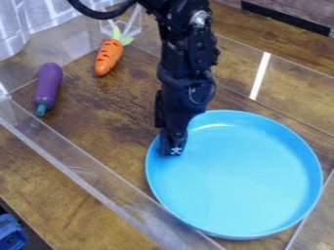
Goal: Put the carrot on the blue tray
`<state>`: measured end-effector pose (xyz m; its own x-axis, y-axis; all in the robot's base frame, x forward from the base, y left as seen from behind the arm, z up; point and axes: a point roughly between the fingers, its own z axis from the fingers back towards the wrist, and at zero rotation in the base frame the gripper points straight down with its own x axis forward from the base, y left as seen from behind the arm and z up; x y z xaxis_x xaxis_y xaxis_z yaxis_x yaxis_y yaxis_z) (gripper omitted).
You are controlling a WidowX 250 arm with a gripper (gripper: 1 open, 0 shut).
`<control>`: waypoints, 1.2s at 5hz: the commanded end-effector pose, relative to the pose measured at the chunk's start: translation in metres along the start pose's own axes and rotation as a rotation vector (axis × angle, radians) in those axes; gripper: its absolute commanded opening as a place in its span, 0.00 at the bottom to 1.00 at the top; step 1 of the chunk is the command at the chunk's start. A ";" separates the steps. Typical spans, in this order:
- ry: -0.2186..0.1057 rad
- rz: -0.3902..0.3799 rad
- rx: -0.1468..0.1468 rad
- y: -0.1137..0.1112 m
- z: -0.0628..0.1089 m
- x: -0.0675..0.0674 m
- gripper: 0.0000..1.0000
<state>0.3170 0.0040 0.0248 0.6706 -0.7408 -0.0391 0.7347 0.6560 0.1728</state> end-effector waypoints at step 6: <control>-0.024 -0.026 0.020 0.016 -0.006 0.004 0.00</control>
<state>0.3345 0.0048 0.0227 0.6479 -0.7615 -0.0149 0.7491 0.6336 0.1935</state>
